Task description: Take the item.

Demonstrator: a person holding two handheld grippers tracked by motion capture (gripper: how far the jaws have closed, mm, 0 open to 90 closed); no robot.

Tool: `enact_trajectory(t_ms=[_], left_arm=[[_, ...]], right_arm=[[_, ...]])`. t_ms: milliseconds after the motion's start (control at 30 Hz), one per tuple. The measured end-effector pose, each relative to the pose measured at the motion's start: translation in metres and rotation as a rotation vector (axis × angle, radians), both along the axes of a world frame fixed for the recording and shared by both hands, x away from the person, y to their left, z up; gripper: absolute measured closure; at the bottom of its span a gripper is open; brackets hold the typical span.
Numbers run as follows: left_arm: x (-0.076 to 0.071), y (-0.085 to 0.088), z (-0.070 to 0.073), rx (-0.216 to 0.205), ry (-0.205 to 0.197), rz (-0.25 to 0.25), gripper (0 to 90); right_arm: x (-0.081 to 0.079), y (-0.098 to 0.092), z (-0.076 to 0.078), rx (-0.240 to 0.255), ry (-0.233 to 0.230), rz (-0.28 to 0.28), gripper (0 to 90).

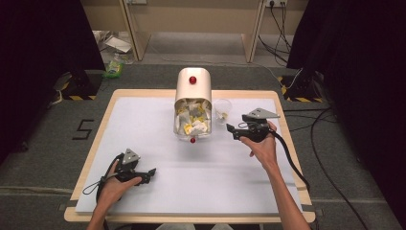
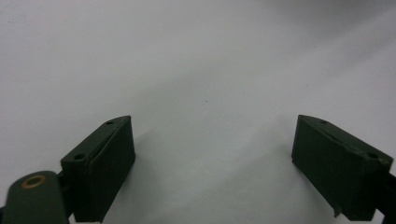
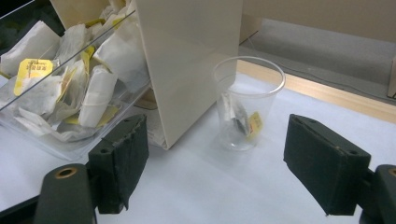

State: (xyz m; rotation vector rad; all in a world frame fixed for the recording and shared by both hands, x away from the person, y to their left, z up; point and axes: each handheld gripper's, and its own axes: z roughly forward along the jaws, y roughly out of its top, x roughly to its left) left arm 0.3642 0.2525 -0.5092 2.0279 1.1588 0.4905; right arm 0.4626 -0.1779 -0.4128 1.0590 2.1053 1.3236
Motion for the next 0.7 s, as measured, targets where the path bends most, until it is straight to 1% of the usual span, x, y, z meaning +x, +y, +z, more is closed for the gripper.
enact_trajectory(t_ms=[267,433,700], left_arm=[[0.0,0.0,0.0,0.001,0.001,-0.001,12.2],[0.0,0.0,0.0,0.0,0.0,0.0,12.2],[0.0,0.0,0.0,-0.001,0.0,0.0,12.3]], right_arm=[[-0.006,0.0,-0.004,-0.004,0.009,0.006,22.6],[-0.011,0.0,-0.006,-0.006,0.009,0.011,22.3],[-0.02,-0.002,-0.011,-0.013,0.022,0.014,22.2]])
